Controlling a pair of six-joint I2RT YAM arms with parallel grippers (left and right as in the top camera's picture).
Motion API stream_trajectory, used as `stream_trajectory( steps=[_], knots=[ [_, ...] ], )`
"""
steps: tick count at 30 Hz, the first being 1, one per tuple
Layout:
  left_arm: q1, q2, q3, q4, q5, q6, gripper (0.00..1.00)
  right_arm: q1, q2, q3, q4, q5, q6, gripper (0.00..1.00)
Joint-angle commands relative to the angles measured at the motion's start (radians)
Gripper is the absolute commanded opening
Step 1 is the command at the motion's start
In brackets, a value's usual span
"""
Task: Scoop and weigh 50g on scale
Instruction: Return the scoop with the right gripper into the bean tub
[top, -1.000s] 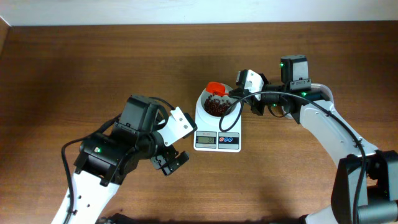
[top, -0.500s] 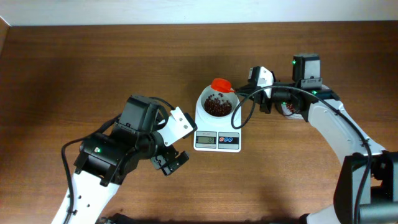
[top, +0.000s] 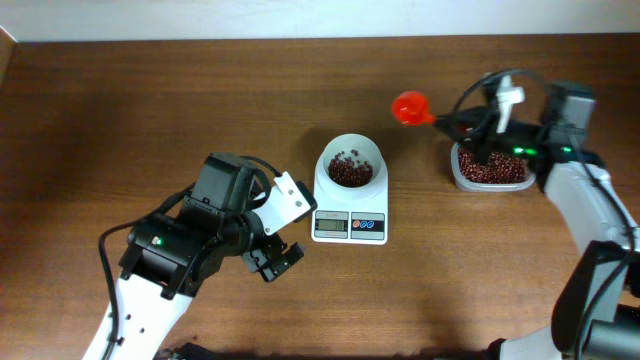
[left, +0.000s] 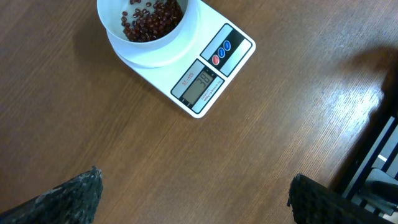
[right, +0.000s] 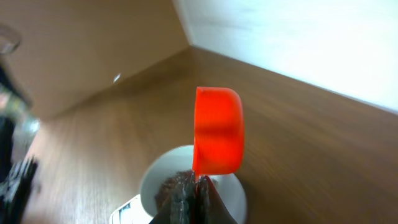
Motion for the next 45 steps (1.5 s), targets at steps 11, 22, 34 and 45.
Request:
stream_trajectory(
  steps=[11, 22, 34, 45],
  knots=[
    [0.006, -0.005, 0.019, 0.001, -0.003, 0.016, 0.99, -0.323, 0.005, -0.003, -0.367, 0.146, 0.016, 0.04],
    [0.006, -0.005, 0.019, 0.001, -0.003, 0.016, 0.99, -0.323, 0.005, -0.003, -0.536, 0.62, -0.085, 0.04],
    [0.006, -0.005, 0.019, 0.001, -0.003, 0.016, 0.99, -0.084, 0.005, -0.003, -0.538, 0.863, -0.084, 0.04],
    [0.006, -0.005, 0.019, 0.001, -0.003, 0.016, 0.99, -0.138, 0.005, -0.003, -0.539, 0.769, 0.03, 0.04]
  ],
)
